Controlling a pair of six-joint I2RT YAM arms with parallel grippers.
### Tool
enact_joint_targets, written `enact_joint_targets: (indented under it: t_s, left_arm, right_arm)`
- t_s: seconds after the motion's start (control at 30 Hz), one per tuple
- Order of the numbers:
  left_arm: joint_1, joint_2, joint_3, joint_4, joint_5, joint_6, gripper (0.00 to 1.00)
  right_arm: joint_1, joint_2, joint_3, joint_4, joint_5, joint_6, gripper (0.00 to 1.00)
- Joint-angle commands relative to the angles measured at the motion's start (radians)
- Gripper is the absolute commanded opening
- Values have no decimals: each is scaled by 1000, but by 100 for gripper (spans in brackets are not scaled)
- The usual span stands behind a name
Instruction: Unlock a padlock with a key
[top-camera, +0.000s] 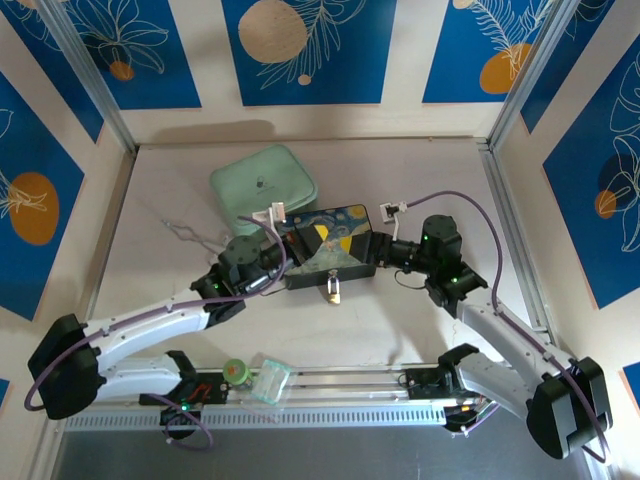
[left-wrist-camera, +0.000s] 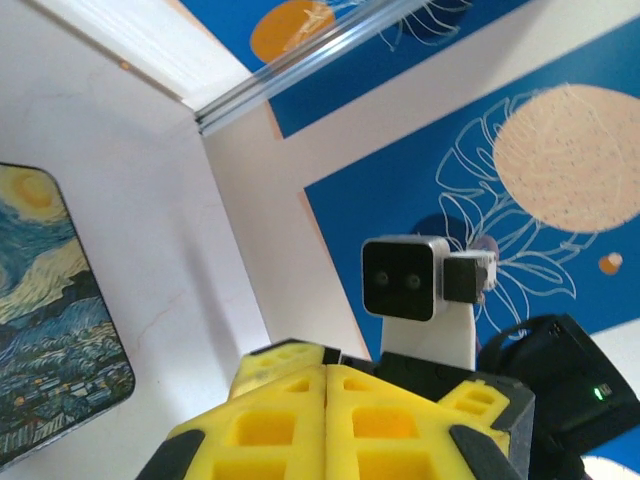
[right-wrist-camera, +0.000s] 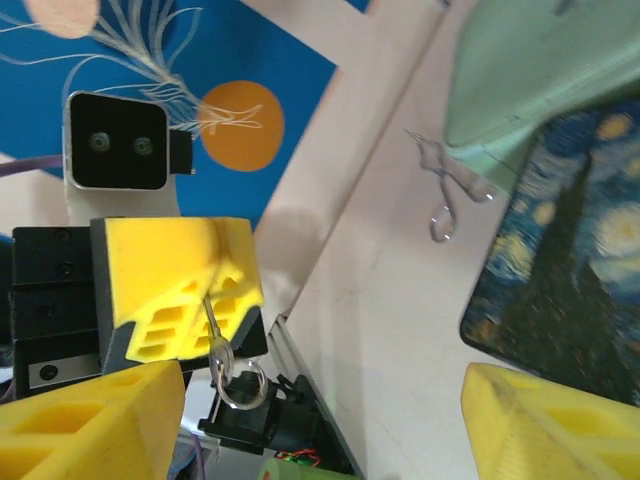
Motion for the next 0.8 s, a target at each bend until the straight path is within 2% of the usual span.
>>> enact_joint_targets:
  t_s: [0.0,0.17,0.23,0.37,0.53,0.77]
  left_arm:
    - [5,-9,35,-38,77,88,0]
    - [6,-6,8,25,69,62,0]
    - [6,-3,3,38,62,57,0]
    - [5,2,-5,57,47,50,0]
    - [3,6,-9,89,52,42,0]
    - [-17,0,10,62,46,88,0]
  right_arm:
    - [27,18,-25,204,-70,34,70]
    - [74,23,-23,247,-55,25,59]
    - [79,29,-26,255,-63,25,49]
    - [75,36,-50,251,-57,40,46]
    - [74,48,-69,308,-77,70,34]
    - [62,51,-61,315,-94,84,30]
